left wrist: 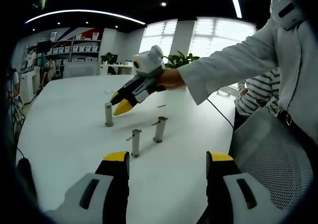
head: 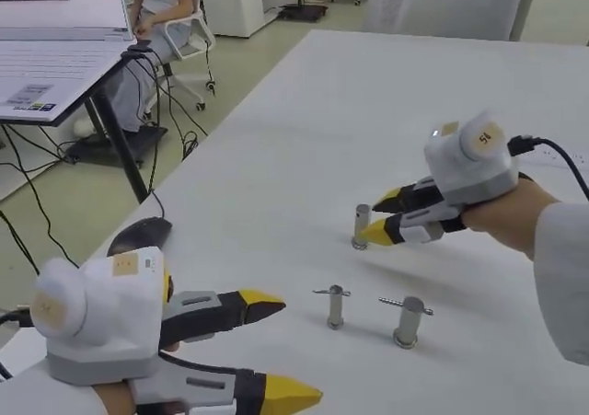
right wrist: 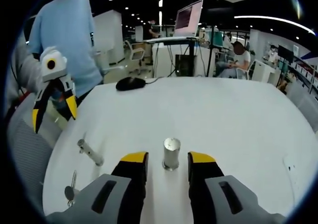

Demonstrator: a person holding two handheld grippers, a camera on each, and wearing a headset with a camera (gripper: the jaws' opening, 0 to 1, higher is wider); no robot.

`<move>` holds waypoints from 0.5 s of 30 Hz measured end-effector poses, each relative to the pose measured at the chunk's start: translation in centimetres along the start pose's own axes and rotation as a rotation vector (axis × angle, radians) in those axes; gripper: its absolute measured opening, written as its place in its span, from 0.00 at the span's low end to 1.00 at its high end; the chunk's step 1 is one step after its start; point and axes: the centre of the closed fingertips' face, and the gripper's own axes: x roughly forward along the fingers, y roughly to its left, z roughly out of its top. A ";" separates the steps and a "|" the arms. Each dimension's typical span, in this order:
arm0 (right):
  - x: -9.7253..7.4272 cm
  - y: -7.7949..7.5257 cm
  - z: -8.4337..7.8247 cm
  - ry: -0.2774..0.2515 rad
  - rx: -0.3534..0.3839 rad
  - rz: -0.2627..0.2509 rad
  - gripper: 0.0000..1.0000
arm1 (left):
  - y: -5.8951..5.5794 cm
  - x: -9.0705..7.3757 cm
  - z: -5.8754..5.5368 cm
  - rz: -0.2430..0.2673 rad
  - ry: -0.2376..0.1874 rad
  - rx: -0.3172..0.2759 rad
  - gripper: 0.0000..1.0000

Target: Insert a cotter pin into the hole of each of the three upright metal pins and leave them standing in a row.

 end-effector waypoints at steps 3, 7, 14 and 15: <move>0.4 -0.2 0.3 -0.002 -0.007 -0.009 0.32 | 0.1 0.0 0.0 0.003 -0.003 -0.004 0.62; 1.0 -0.3 0.0 0.016 -0.013 -0.010 0.28 | 0.1 -0.1 -0.1 0.004 0.001 -0.005 0.62; 1.3 -0.4 0.1 0.021 -0.032 -0.026 0.19 | 0.3 -0.2 0.0 0.010 0.000 -0.004 0.62; 1.3 -0.5 0.1 0.023 -0.035 -0.034 0.17 | 0.3 -0.2 0.0 0.011 0.001 -0.005 0.62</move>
